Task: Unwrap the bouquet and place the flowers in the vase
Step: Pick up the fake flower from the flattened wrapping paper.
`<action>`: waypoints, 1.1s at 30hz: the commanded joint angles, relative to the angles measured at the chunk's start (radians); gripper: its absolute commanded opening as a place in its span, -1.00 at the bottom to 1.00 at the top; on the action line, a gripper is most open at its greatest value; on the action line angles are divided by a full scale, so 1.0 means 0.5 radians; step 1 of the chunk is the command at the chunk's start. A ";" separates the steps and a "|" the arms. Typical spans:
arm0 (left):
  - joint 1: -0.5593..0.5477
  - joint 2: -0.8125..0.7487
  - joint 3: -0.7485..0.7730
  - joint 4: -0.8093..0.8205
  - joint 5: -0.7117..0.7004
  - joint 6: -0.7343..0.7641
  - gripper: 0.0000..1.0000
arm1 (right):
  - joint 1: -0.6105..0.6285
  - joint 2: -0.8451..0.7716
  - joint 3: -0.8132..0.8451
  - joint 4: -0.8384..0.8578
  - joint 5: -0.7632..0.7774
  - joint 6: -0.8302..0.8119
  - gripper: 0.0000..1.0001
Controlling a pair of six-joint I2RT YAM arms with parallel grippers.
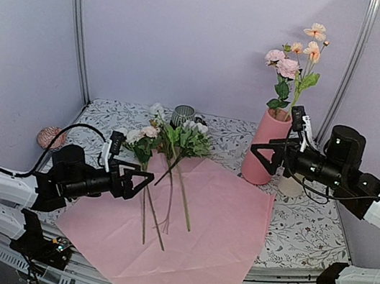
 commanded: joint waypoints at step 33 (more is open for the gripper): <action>0.172 0.327 0.245 -0.730 -0.079 -0.023 0.44 | 0.083 0.898 -0.102 0.701 0.126 0.094 0.97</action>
